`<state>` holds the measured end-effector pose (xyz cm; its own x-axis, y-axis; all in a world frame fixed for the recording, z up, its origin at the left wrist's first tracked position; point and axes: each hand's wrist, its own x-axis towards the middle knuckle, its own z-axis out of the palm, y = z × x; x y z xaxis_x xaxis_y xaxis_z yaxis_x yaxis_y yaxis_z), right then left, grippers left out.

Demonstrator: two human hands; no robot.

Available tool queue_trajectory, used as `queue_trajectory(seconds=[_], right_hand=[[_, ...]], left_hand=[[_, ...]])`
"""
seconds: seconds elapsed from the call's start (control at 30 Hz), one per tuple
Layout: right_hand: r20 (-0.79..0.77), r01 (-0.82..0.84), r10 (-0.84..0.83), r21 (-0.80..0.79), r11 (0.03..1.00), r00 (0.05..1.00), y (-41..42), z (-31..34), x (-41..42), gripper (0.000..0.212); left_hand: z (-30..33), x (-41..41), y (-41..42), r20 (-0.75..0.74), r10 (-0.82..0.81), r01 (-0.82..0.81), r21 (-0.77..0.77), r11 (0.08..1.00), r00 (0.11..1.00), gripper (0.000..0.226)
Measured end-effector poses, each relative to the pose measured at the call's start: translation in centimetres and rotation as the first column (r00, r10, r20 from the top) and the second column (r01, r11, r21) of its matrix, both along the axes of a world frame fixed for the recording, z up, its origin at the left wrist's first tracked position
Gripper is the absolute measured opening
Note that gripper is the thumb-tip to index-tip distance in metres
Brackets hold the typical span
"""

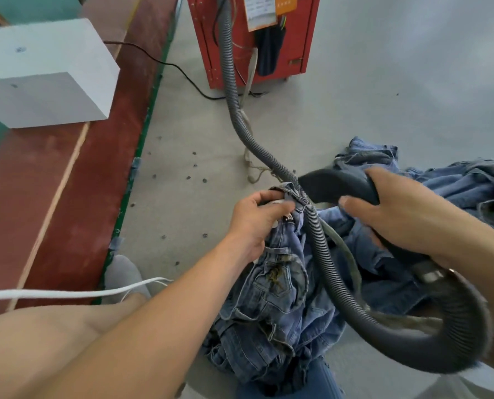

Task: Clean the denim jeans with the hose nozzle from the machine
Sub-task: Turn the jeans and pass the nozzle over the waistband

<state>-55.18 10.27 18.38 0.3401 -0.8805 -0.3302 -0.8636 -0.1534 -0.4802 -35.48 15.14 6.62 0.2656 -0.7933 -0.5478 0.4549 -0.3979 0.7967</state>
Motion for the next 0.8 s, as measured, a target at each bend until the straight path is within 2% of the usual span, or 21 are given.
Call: queue_trajectory(seconds=[0.03,0.1,0.17,0.27,0.4,0.5,0.6,0.7,0.8], right_hand=[[-0.059,-0.051,0.051,0.009,0.999,0.997,0.4,0.0,-0.1,0.033],[-0.061,-0.085,0.088,0.060,0.995,0.994,0.6,-0.5,0.5,0.030],[-0.011,-0.035,0.036,0.051,0.998,0.999,-0.2,-1.2,1.3,0.024],[0.005,0.031,-0.031,-0.008,0.999,1.000,-1.4,-0.8,1.2,0.025],[-0.177,-0.152,0.148,-0.012,0.988,0.973,-0.1,-0.9,0.2,0.028],[-0.156,-0.103,0.097,-0.033,0.994,0.983,-1.1,-1.9,1.5,0.030],[-0.087,-0.027,0.024,-0.038,0.999,0.996,-2.5,-1.2,1.3,0.029],[-0.097,-0.112,0.110,-0.013,0.994,0.989,-1.1,-0.6,0.2,0.027],[-0.117,-0.165,0.166,0.019,0.986,0.979,-0.6,-1.7,1.5,0.027]], left_hand=[[0.0,0.0,-0.1,-0.004,-0.002,0.002,0.003,1.000,1.000,0.024],[-0.1,0.0,0.0,-0.013,-0.046,0.046,0.005,0.999,0.999,0.022],[-0.2,-0.2,0.4,-0.042,-0.087,0.087,0.003,0.996,0.995,0.021],[0.0,-0.2,0.6,-0.053,-0.060,0.060,0.001,0.998,0.997,0.023],[0.4,0.2,0.2,0.006,-0.070,0.070,-0.025,0.997,0.998,0.030],[0.0,-0.3,0.5,0.000,-0.162,0.162,-0.026,0.986,0.987,0.032],[-0.5,-0.4,0.8,-0.012,-0.173,0.173,-0.030,0.985,0.985,0.037],[-0.8,0.4,0.5,-0.005,-0.188,0.187,-0.053,0.981,0.982,0.051],[-1.4,0.5,0.6,0.004,-0.265,0.265,-0.094,0.960,0.964,0.053]])
